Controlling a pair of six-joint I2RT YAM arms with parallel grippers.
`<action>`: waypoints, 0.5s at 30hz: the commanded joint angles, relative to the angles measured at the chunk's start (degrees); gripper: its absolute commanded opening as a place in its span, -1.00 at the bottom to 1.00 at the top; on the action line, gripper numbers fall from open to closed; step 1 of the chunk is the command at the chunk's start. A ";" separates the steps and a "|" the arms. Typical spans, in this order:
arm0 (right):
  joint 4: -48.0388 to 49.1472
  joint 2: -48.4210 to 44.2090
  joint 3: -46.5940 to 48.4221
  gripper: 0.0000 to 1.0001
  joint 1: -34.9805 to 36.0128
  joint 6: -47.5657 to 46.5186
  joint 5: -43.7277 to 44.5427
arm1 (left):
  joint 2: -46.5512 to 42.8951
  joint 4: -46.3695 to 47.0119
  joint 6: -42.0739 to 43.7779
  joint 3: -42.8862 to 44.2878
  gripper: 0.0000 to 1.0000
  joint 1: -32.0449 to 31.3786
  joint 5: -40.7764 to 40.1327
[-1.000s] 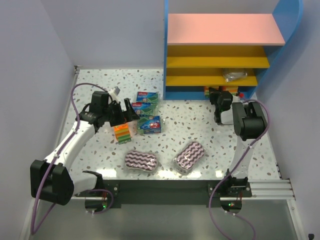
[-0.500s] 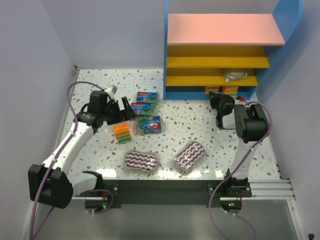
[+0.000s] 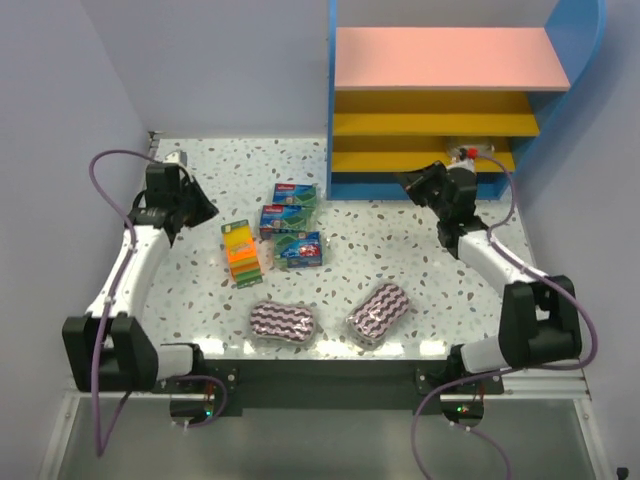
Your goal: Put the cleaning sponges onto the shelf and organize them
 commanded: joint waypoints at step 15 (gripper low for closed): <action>-34.44 -0.59 12.38 -1.00 39.39 -18.25 1.28 | 36.17 4.81 7.70 22.12 -1.00 2.87 6.64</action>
